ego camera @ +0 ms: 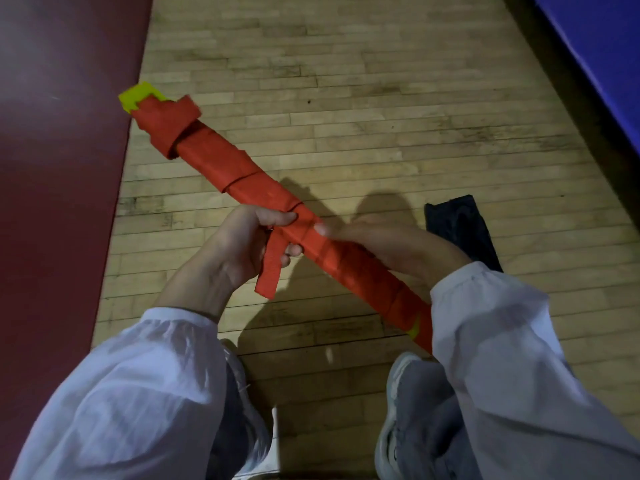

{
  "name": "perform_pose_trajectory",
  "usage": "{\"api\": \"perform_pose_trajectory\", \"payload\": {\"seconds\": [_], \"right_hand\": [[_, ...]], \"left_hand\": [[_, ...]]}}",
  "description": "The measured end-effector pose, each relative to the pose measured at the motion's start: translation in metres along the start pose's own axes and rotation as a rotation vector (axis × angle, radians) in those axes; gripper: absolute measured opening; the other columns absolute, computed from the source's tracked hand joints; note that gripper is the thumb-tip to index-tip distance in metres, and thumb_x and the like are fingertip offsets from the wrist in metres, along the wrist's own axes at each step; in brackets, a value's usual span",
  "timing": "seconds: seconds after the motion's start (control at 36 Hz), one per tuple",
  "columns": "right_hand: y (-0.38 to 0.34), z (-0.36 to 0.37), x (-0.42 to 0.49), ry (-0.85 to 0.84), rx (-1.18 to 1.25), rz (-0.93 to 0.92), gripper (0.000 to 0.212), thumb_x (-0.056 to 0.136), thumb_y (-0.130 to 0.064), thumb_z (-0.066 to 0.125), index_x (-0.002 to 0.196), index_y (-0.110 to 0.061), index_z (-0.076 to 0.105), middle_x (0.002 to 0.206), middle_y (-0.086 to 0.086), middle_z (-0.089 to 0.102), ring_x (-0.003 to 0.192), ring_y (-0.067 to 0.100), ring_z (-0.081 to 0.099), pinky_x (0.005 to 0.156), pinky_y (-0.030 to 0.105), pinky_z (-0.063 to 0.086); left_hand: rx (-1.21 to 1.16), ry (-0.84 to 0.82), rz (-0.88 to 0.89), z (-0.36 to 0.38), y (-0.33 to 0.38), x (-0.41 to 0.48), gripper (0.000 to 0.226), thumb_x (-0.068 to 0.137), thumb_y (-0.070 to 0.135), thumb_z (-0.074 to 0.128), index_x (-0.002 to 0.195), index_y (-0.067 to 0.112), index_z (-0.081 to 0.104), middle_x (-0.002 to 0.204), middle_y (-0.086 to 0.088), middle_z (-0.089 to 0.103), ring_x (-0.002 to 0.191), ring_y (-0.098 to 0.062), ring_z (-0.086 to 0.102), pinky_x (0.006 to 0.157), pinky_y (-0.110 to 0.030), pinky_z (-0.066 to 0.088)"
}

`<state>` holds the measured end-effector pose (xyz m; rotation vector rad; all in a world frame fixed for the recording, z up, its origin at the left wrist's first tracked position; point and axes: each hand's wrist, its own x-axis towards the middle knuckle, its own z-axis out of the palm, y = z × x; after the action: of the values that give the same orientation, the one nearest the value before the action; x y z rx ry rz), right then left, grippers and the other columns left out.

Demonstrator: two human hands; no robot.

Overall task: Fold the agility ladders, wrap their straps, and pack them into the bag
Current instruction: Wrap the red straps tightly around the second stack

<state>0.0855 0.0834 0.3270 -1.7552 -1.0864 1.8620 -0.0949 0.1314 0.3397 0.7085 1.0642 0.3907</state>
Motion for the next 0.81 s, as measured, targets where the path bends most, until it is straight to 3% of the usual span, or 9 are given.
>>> {"api": "perform_pose_trajectory", "payload": {"seconds": [0.08,0.22,0.31,0.42,0.47,0.64,0.81], "right_hand": [[-0.001,0.002,-0.005,-0.064,0.022,-0.024,0.038,0.079,-0.034,0.072,0.099,-0.002,0.07,0.086,0.013,0.075,0.074,0.019,0.07,0.066,0.026,0.058],[-0.002,0.007,-0.005,0.031,0.062,-0.091,0.036,0.083,-0.027,0.073,0.105,0.002,0.068,0.084,0.014,0.074,0.064,0.014,0.071,0.053,0.019,0.052],[-0.002,0.01,-0.004,0.105,0.049,-0.14,0.035,0.082,-0.026,0.075,0.102,0.001,0.069,0.083,0.015,0.075,0.064,0.016,0.071,0.057,0.022,0.056],[0.001,0.013,0.002,0.218,-0.085,-0.196,0.034,0.079,-0.031,0.078,0.096,-0.002,0.073,0.083,0.014,0.075,0.076,0.026,0.073,0.079,0.041,0.06],[0.001,0.014,0.003,0.277,-0.192,-0.221,0.036,0.078,-0.037,0.078,0.093,-0.005,0.074,0.082,0.012,0.075,0.078,0.025,0.072,0.082,0.045,0.058],[-0.002,0.02,-0.001,0.423,-0.396,-0.264,0.036,0.076,-0.045,0.076,0.094,-0.014,0.075,0.087,0.004,0.073,0.08,0.016,0.068,0.079,0.038,0.056],[-0.003,0.028,-0.002,0.545,-0.497,-0.299,0.038,0.075,-0.047,0.076,0.101,-0.02,0.073,0.091,-0.003,0.071,0.085,0.013,0.066,0.079,0.033,0.054]], "left_hand": [[-0.003,-0.017,-0.007,0.0,0.0,-0.001,0.017,0.09,0.007,0.049,0.082,0.001,0.063,0.057,-0.007,0.066,0.041,-0.013,0.057,0.041,-0.019,0.044],[-0.033,-0.006,0.002,-0.001,0.001,0.001,0.017,0.09,0.01,0.049,0.083,0.001,0.063,0.056,-0.007,0.063,0.042,-0.013,0.056,0.043,-0.02,0.046],[-0.039,0.003,0.005,0.0,0.0,0.003,0.017,0.092,0.012,0.047,0.09,0.003,0.061,0.065,-0.006,0.065,0.045,-0.013,0.058,0.044,-0.021,0.047],[-0.028,0.025,-0.01,0.0,0.0,0.004,0.014,0.093,0.014,0.048,0.093,0.006,0.06,0.071,-0.006,0.066,0.048,-0.015,0.061,0.046,-0.021,0.047],[-0.017,0.031,-0.013,0.0,-0.001,0.004,0.014,0.092,0.016,0.05,0.093,0.007,0.061,0.072,-0.006,0.066,0.049,-0.015,0.062,0.046,-0.021,0.047],[0.051,0.069,-0.003,-0.001,-0.005,0.006,0.015,0.092,0.024,0.056,0.094,0.01,0.061,0.077,-0.005,0.066,0.054,-0.015,0.064,0.05,-0.023,0.048],[0.075,0.091,0.015,-0.001,-0.008,0.008,0.03,0.088,0.033,0.064,0.099,0.004,0.064,0.078,-0.011,0.067,0.056,-0.015,0.064,0.047,-0.021,0.051]]}}
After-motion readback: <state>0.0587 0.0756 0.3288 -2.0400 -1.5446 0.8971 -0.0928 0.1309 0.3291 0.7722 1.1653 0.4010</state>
